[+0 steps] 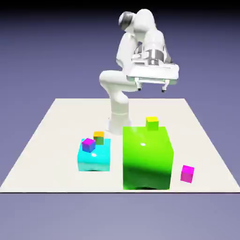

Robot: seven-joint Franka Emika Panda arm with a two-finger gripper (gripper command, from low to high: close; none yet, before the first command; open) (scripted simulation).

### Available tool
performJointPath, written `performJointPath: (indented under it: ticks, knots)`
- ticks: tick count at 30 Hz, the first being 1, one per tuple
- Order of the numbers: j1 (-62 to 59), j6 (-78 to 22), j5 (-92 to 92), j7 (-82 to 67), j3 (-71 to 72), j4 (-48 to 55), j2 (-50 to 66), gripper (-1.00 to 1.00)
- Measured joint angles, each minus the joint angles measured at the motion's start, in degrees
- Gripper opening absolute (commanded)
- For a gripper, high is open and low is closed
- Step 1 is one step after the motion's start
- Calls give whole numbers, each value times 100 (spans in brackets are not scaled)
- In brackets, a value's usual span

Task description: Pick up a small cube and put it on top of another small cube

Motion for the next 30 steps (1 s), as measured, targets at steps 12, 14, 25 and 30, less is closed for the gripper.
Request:
performJointPath:
  ticks: [12,14,25,30]
  knots:
    - [-1565,-164,99,1624,2492,613,-255,0]
    - [-1826,-192,116,1895,2907,715,-297,0]
    - [-3256,-305,182,3387,5191,1228,-511,0]
    - [-3891,-213,119,4079,6229,1271,-533,0]
